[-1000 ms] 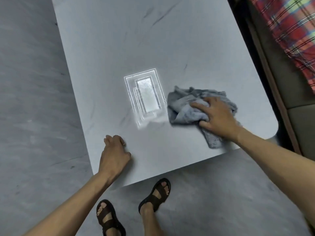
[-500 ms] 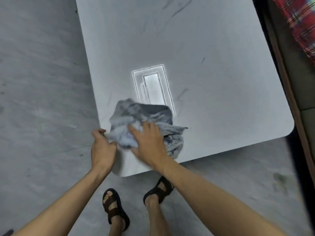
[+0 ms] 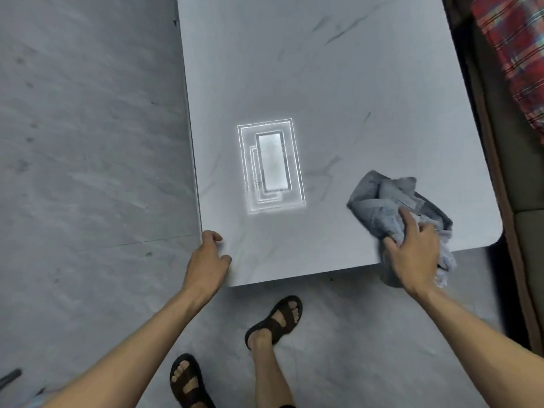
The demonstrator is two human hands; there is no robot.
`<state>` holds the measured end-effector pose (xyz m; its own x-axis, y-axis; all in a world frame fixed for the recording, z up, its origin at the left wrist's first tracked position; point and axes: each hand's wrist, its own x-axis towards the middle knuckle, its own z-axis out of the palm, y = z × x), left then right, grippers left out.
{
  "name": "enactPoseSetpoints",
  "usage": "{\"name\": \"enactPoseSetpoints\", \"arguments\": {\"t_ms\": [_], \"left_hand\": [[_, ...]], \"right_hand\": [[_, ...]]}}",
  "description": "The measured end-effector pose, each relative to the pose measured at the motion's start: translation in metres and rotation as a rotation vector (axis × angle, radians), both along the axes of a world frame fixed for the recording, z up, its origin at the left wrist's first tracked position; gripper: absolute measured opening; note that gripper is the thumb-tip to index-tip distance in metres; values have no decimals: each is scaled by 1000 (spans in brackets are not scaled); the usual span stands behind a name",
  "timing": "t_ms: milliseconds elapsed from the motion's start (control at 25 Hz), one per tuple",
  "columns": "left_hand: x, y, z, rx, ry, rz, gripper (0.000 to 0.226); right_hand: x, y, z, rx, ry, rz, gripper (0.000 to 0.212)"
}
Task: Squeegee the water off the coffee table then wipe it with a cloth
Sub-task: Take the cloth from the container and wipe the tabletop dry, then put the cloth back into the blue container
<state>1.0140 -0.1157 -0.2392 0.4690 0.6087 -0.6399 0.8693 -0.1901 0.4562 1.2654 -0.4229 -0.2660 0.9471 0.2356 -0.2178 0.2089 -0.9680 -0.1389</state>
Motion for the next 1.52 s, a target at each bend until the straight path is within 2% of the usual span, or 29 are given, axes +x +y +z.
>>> {"name": "enactPoseSetpoints", "arguments": {"t_ms": [80, 200, 320, 400, 480, 560, 680, 840, 1000, 1080, 1160, 1240, 1320, 1440, 1520], "left_hand": [[-17, 3, -4, -4, -21, 36, 36], [-51, 13, -8, -7, -46, 120, 36], [-101, 23, -8, -95, -59, 170, 40], [-137, 28, -4, -243, -70, 191, 45], [-168, 32, 4, -409, -78, 189, 57], [-207, 40, 14, -458, -107, 194, 66], [-277, 57, 36, -237, -113, 183, 55], [-371, 83, 81, 107, -14, 104, 42], [-472, 87, 129, 386, -23, 17, 38], [-515, 79, 144, 461, -47, -10, 37], [-546, 70, 152, 525, -39, -25, 35], [-582, 58, 157, 593, 2, 15, 34], [-615, 42, 162, 607, 52, 60, 34], [-665, 19, 171, 641, 88, 184, 35], [-696, 1, 174, 655, 106, 282, 37]], "right_hand": [[-14, 30, 0, -19, -9, -215, 62], [-59, 93, 3, 17, 9, -316, 63], [-148, 165, 12, 51, 99, -156, 68], [-216, 214, 18, 84, 192, 31, 70], [-272, 252, 25, 168, 344, 163, 68], [-321, 283, 34, 283, 519, 206, 66], [-391, 310, 58, 454, 722, 81, 65], [-476, 323, 89, 615, 964, -60, 51], [-559, 328, 109, 479, 1102, -45, 48], [-599, 330, 114, 389, 1120, 1, 46], [-626, 331, 114, 289, 1006, 188, 58], [-654, 333, 111, 214, 774, 551, 69], [-680, 339, 107, 238, 620, 906, 62], [-728, 355, 108, 82, 495, 1478, 62], [-764, 360, 111, 28, 504, 1738, 65]]}}
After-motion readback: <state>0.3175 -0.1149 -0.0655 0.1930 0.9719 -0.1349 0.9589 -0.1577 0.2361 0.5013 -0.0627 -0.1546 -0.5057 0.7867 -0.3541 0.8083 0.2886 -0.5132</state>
